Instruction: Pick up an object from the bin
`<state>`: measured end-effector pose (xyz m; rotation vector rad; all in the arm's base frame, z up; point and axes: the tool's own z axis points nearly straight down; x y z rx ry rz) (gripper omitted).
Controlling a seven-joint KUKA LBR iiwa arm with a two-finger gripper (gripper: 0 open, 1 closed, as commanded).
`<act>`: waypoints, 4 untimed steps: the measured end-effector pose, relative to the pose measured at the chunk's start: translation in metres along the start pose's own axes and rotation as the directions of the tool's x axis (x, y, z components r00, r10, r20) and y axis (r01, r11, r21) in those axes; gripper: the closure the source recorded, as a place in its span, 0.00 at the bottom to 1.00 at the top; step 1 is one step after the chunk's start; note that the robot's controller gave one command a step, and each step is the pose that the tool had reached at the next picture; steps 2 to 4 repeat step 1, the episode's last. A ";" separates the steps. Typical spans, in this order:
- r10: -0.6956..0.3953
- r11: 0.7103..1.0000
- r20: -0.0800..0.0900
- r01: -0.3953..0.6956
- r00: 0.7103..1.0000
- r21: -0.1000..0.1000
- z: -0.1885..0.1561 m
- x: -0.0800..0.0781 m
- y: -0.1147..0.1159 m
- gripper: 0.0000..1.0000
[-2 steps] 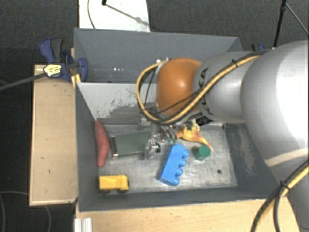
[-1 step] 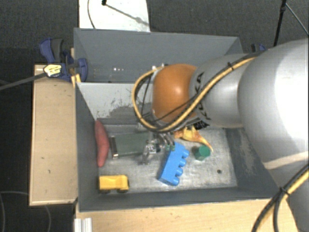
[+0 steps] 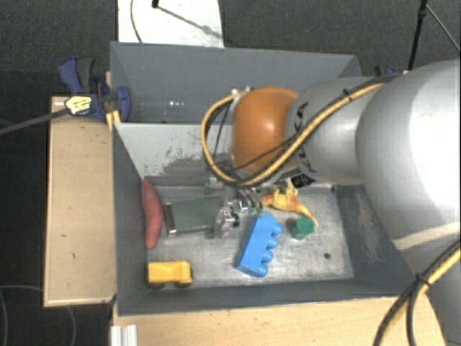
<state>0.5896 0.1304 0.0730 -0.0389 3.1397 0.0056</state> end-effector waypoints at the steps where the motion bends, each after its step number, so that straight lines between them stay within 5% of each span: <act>1: -0.023 1.000 0.006 0.023 1.000 0.004 -0.002 0.012 0.007 1.00; 4: -0.023 1.000 0.006 0.023 1.000 0.004 -0.002 0.012 0.007 1.00</act>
Offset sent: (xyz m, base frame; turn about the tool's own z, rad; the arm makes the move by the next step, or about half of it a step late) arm 0.0000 0.0000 0.0000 0.0000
